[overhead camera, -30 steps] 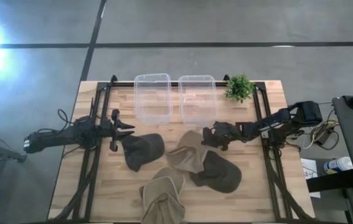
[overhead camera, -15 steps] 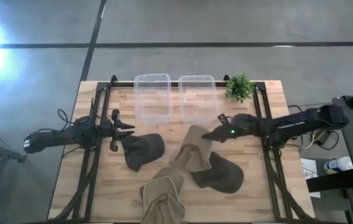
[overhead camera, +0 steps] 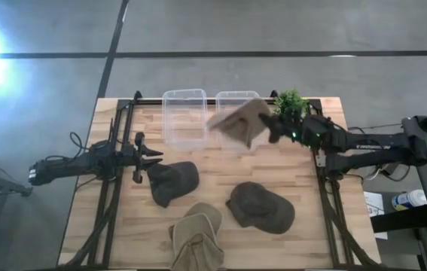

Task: Pick & Place hat
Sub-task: Put the top brown cap into the right transparent container

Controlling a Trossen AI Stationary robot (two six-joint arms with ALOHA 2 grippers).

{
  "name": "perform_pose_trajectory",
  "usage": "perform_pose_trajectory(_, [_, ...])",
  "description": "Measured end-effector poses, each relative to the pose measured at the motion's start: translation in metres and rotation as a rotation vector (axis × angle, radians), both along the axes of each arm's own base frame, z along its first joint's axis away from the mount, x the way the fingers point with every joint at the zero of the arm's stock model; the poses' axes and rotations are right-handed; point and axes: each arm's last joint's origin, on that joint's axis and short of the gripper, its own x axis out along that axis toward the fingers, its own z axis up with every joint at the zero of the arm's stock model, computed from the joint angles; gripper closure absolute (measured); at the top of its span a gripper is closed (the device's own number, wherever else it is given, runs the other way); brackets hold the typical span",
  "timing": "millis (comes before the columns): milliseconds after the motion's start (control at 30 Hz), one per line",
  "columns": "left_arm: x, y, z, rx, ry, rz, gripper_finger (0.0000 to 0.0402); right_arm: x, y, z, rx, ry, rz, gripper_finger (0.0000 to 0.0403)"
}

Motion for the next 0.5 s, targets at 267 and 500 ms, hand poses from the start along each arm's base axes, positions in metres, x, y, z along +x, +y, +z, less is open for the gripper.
perform_pose_trajectory(267, [0.000, 0.000, 0.000, 0.000, 0.000, 0.000, 0.0309, 0.007, -0.044, -0.007, 0.110, 0.192, -0.311, 0.0390])
perform_pose_trajectory(500, [0.000, 0.000, 0.000, 0.000, 0.000, 0.000, 0.0309, 0.033, -0.062, -0.048, 0.247, 0.289, -0.377, 0.0390])
